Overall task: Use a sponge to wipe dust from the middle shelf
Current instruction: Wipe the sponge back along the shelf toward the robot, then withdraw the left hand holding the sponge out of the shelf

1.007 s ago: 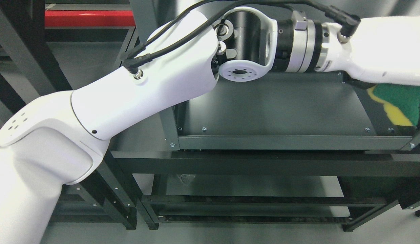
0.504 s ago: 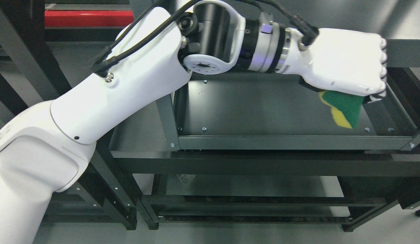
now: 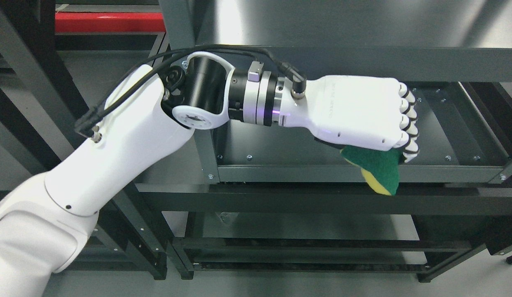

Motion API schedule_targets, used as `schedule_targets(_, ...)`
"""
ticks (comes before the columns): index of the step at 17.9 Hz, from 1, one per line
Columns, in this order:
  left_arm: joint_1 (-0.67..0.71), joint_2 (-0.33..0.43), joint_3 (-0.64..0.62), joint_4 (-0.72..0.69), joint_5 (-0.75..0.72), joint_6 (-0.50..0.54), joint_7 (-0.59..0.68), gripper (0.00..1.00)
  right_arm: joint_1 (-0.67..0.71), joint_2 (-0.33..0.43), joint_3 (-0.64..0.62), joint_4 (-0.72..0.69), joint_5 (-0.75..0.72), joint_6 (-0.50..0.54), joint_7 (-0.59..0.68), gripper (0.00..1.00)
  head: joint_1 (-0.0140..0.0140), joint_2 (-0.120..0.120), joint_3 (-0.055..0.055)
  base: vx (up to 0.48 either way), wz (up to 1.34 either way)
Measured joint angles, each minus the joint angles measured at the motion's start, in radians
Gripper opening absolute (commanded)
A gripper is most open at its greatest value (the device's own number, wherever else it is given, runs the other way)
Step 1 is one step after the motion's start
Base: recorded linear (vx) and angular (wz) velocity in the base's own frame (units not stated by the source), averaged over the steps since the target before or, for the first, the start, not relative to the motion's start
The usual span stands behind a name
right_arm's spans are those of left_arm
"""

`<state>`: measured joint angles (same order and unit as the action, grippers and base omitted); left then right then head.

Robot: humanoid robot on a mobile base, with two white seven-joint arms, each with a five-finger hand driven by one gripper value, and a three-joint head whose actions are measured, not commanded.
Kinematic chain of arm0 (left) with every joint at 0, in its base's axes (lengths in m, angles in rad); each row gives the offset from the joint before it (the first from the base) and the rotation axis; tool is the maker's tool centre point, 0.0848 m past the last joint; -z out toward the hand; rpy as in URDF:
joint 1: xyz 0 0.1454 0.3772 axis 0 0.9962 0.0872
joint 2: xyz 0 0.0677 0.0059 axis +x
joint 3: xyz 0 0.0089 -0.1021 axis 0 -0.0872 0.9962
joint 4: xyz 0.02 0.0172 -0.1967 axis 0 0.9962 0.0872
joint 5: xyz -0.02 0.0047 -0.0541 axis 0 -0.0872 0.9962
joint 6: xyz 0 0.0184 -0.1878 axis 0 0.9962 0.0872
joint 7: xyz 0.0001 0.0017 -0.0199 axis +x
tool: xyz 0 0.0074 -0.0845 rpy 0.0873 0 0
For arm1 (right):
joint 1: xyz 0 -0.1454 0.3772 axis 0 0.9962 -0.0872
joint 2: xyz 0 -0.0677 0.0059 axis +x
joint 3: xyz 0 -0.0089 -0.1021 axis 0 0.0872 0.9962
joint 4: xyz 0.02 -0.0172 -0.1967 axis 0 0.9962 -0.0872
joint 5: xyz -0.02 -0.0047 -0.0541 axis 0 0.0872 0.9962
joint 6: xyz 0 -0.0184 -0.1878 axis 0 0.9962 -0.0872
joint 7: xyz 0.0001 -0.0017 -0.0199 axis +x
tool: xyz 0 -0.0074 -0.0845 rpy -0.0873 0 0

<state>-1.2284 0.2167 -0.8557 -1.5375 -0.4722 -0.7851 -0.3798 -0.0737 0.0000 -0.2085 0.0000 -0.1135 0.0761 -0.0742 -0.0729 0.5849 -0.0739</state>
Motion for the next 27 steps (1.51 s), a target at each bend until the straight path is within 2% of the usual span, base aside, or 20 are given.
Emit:
schedule_targets(3,0.114,-0.028,-0.005,-0.017,-0.001,-0.002,-0.020,0.00,0.000,0.000,0.000,0.000,0.000,0.000,0.000,1.00,0.0000,0.000,0.000,0.000,0.00)
schedule_targets(9,0.432,-0.109,0.069,-0.025,0.004,0.117,0.007,0.01,0.000,0.000,0.000,0.000,0.000,0.000,0.000,1.00,0.0000,0.000,0.000,0.000,0.00)
schedule_targets(11,0.542,-0.129,0.112,-0.025,0.039,0.177,0.100,0.02,0.000,0.000,0.000,0.000,0.000,0.000,0.000,1.00,0.0000,0.000,0.000,0.000,0.00)
schedule_targets(14,0.700,-0.155,0.177,-0.030,0.088,0.285,0.322,0.01,0.000,0.000,0.000,0.000,0.000,0.000,0.000,1.00,0.0000,0.000,0.000,0.000,0.00)
schedule_targets(17,0.811,-0.171,0.230,-0.041,0.147,0.353,0.412,0.00,0.000,0.000,0.000,0.000,0.000,0.000,0.000,1.00,0.0000,0.000,0.000,0.000,0.00)
schedule_targets(21,0.941,-0.188,0.294,-0.084,0.262,0.433,0.433,0.00,0.000,0.000,0.000,0.000,0.000,0.000,0.000,1.00,0.0000,0.000,0.000,0.000,0.00)
schedule_targets(27,1.058,-0.202,0.408,-0.133,0.370,0.452,0.418,0.00,0.000,0.000,0.000,0.000,0.000,0.000,0.000,1.00,0.0000,0.000,0.000,0.000,0.00)
